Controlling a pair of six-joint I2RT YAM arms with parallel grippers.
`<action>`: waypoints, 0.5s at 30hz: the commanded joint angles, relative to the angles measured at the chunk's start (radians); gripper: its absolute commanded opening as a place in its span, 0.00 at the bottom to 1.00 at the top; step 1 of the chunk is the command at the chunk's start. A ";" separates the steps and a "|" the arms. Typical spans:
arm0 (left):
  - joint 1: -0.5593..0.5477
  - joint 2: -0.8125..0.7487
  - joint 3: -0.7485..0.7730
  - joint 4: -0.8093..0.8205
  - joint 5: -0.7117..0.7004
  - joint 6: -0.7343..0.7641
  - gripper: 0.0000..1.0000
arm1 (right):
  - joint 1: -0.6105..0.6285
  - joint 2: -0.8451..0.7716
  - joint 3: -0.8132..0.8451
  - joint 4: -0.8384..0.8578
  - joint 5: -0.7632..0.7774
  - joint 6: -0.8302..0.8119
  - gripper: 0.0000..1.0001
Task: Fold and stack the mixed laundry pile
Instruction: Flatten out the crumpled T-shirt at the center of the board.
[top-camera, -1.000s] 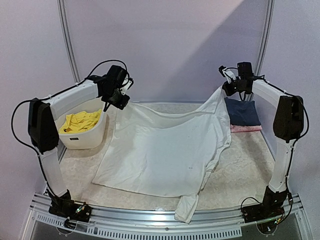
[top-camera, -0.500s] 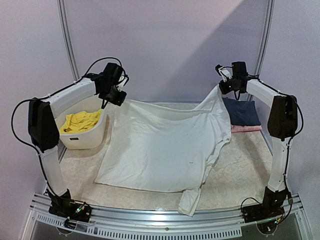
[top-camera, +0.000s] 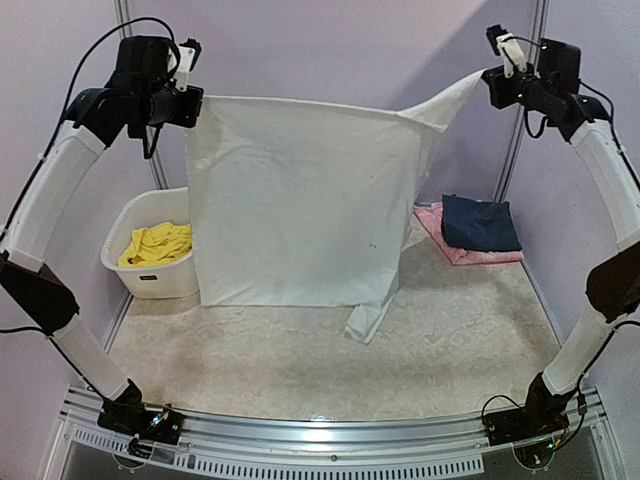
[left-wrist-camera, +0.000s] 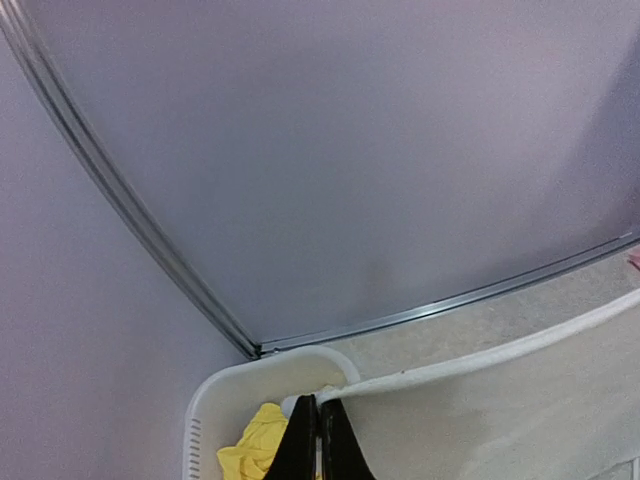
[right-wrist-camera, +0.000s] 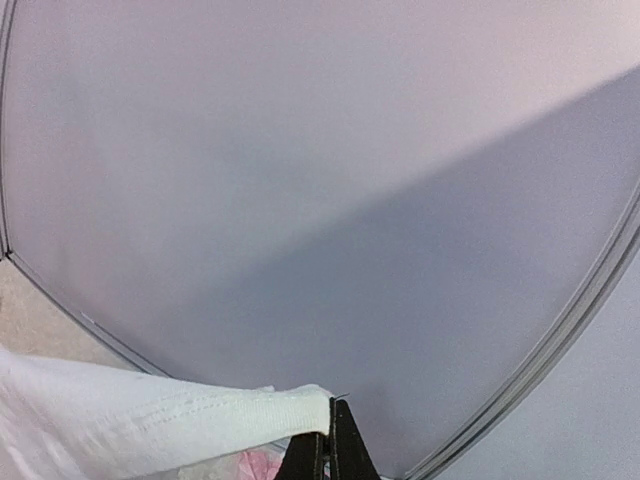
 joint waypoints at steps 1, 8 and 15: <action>0.035 -0.016 -0.037 -0.020 -0.191 0.098 0.00 | 0.003 -0.037 -0.005 -0.073 0.029 0.025 0.00; 0.068 -0.110 -0.074 -0.067 -0.055 -0.019 0.00 | 0.003 -0.118 -0.059 -0.105 -0.003 0.070 0.00; 0.041 -0.253 -0.019 -0.127 0.042 -0.050 0.00 | 0.003 -0.224 0.027 -0.216 -0.077 0.012 0.00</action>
